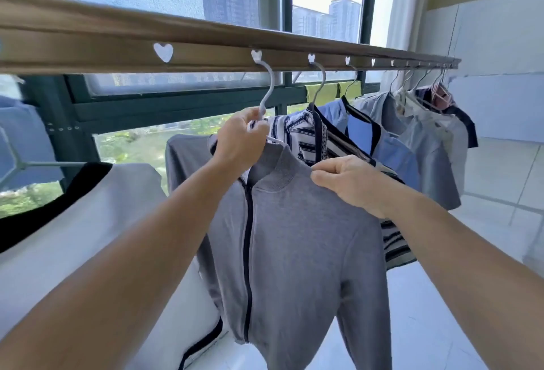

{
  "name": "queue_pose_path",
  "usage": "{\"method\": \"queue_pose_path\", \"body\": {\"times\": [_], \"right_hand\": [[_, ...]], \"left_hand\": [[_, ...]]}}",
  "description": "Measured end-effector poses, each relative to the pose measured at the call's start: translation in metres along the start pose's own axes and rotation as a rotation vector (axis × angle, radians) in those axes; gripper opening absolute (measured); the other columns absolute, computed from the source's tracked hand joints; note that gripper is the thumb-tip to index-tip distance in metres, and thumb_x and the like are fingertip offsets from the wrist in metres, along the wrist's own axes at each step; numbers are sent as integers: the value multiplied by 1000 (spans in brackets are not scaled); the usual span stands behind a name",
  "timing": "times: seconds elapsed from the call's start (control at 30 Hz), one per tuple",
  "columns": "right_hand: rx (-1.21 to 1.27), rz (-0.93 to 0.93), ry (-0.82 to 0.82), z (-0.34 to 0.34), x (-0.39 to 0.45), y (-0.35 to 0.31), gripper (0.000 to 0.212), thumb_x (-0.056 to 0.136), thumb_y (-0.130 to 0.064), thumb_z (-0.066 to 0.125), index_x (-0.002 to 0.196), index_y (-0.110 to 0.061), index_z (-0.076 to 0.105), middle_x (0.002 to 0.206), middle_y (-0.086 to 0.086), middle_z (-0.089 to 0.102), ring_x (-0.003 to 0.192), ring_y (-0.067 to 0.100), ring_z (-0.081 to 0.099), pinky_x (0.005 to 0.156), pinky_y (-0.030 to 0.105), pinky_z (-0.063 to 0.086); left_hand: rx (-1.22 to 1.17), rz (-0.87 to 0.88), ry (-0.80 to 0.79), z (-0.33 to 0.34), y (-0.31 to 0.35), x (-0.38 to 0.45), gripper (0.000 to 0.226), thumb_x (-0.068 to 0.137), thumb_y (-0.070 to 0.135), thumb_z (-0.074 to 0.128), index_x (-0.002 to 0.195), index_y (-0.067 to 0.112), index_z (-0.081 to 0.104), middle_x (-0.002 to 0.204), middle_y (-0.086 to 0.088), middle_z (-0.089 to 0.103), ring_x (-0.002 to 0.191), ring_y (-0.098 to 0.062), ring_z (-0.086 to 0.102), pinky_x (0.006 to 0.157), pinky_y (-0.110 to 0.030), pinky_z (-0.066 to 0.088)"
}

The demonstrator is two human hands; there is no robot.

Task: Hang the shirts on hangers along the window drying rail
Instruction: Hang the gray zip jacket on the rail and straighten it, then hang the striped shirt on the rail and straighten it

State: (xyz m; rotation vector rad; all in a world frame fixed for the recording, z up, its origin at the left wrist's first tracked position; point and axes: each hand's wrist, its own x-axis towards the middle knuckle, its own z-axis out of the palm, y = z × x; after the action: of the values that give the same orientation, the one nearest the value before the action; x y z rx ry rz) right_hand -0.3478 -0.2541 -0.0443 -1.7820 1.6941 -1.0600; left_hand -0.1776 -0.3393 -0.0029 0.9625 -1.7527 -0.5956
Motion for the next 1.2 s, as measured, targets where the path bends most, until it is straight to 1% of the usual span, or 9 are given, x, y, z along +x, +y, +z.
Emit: {"method": "queue_pose_path", "body": {"times": [0.1, 0.23, 0.33, 0.53, 0.63, 0.73, 0.9, 1.03, 1.2], "right_hand": [[22, -25, -53, 11, 2, -7, 31, 88, -27, 52, 89, 3, 59, 71, 5, 41, 64, 21, 34, 56, 31, 26], [84, -92, -164, 26, 3, -19, 30, 88, -29, 56, 94, -1, 64, 70, 6, 44, 59, 19, 36, 52, 27, 29], [183, -142, -223, 40, 6, -27, 34, 90, -26, 58, 95, 7, 61, 69, 8, 44, 58, 17, 37, 55, 28, 33], [210, -260, -307, 37, 10, -30, 23, 93, -23, 55, 79, -10, 67, 61, -6, 59, 59, 11, 53, 56, 20, 44], [185, -323, -300, 31, 8, -25, 24, 93, -22, 52, 97, -5, 69, 74, 2, 60, 66, 13, 52, 65, 28, 44], [82, -385, -246, 13, 3, -19, 26, 94, -20, 52, 114, -17, 67, 90, -9, 67, 76, 0, 58, 78, 17, 47], [-197, -454, 78, -16, 9, 6, 35, 91, -17, 52, 124, -27, 58, 126, -5, 55, 121, 16, 42, 105, 32, 34], [-362, -278, 178, -36, 16, 33, 42, 89, -20, 52, 130, -23, 43, 129, 4, 45, 121, 25, 33, 100, 35, 32], [-318, -194, 135, -51, 20, 50, 29, 92, -10, 45, 121, -13, 47, 116, 10, 51, 93, 25, 46, 73, 29, 33]], "left_hand": [[131, -22, 46, 5, 12, -2, 64, 73, 54, 53, 123, 14, 50, 108, -7, 60, 103, -27, 57, 92, -44, 47], [442, -81, 173, 16, 17, -1, 83, 75, 49, 67, 138, 12, 26, 132, -10, 38, 125, -28, 35, 107, -38, 30], [454, -99, 237, 20, 19, -4, 88, 76, 33, 70, 141, 14, 14, 134, -12, 28, 124, -30, 30, 109, -35, 24], [548, -108, 343, 24, 27, -17, 85, 72, -3, 53, 142, 15, 9, 126, -12, 26, 114, -28, 31, 103, -33, 28], [690, -167, 327, 20, 26, -20, 84, 73, -4, 50, 143, 16, 8, 126, -13, 27, 116, -30, 31, 103, -37, 28], [801, -226, 324, 14, 26, -23, 74, 75, -1, 50, 138, 18, 16, 124, -13, 29, 117, -31, 31, 100, -38, 29], [1110, -270, 376, 7, 26, -28, 51, 85, 18, 54, 126, 11, 24, 127, -15, 29, 116, -33, 31, 98, -39, 29], [1391, 45, 283, 15, 36, -32, 34, 85, 5, 50, 114, 11, 33, 119, -11, 32, 110, -28, 33, 93, -34, 30], [952, 36, 97, 50, 50, -32, 22, 91, 16, 51, 113, 12, 49, 112, -6, 51, 107, -23, 46, 92, -38, 43]]}}
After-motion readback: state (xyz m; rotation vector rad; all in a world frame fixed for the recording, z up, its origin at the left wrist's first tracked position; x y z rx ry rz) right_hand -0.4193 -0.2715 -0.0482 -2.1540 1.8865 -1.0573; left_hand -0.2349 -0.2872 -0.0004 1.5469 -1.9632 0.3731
